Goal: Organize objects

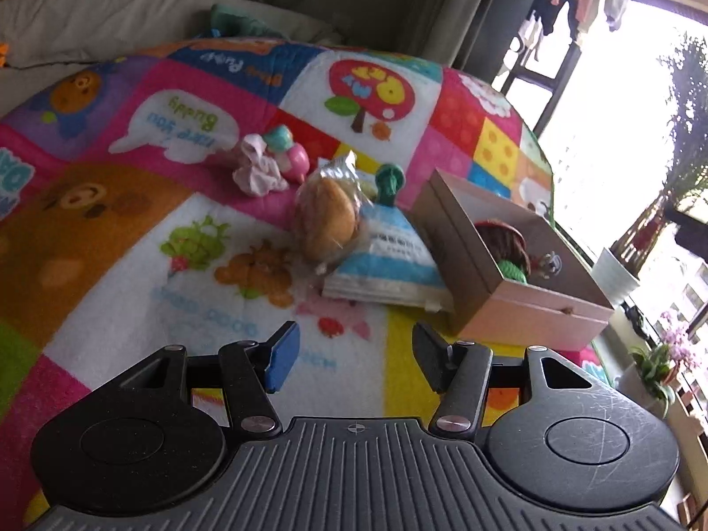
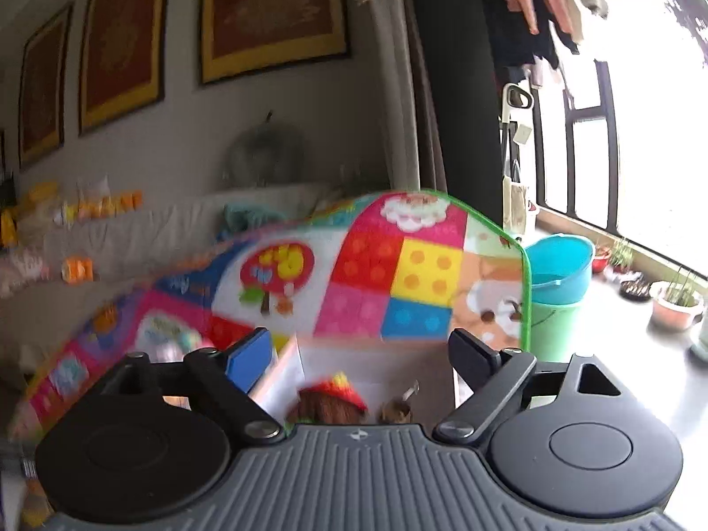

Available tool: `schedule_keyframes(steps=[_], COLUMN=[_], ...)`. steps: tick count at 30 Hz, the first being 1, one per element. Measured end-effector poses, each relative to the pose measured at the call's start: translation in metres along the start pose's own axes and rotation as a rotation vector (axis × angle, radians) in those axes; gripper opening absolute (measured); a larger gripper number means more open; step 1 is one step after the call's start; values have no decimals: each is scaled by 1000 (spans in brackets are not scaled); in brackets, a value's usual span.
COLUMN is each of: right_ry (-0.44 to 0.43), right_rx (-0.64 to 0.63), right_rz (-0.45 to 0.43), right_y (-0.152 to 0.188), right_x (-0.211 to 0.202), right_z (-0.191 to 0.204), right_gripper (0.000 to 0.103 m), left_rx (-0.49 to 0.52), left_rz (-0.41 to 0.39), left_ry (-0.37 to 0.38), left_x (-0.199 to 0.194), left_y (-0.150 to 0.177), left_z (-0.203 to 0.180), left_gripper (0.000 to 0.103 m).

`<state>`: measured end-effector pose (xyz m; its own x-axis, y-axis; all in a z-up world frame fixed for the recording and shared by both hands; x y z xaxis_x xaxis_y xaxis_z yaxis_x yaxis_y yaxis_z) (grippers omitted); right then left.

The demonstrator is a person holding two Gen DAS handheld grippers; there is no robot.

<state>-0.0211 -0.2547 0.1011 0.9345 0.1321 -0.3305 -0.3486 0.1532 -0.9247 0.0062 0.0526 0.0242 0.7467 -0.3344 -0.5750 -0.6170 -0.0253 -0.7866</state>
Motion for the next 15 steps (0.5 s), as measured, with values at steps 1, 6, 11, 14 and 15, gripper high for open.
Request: schedule_keyframes(steps=[1, 6, 11, 14, 15], right_ry=[7, 5, -29, -48, -54], right_rx=[-25, -97, -173, -189, -195], right_rz=[27, 151, 131, 151, 158], right_y=[14, 76, 109, 120, 120], right_x=[0, 14, 12, 13, 14], right_z=[2, 18, 41, 47, 47], right_gripper=[91, 91, 91, 96, 96], left_rx=[2, 39, 60, 91, 98], left_rz=[1, -32, 31, 89, 98], left_ry=[14, 75, 25, -66, -99], left_x=[1, 17, 70, 104, 112], left_y=[0, -28, -64, -76, -79], left_z=[-2, -22, -32, -34, -34], left_gripper=[61, 61, 61, 61, 62])
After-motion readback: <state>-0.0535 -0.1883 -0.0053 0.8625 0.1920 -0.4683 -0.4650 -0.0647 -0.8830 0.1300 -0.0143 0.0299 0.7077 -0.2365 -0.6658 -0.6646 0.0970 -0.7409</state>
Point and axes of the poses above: each gripper's, at about its wrist camera, not at the fingertips, and x roughly the way its jaws point, z to its left, y to its underside, the point moved 2 cm from there along x, roughly the way its jaws point, and after that the axes turned 9 degrees about x, right-handed, at the moved point
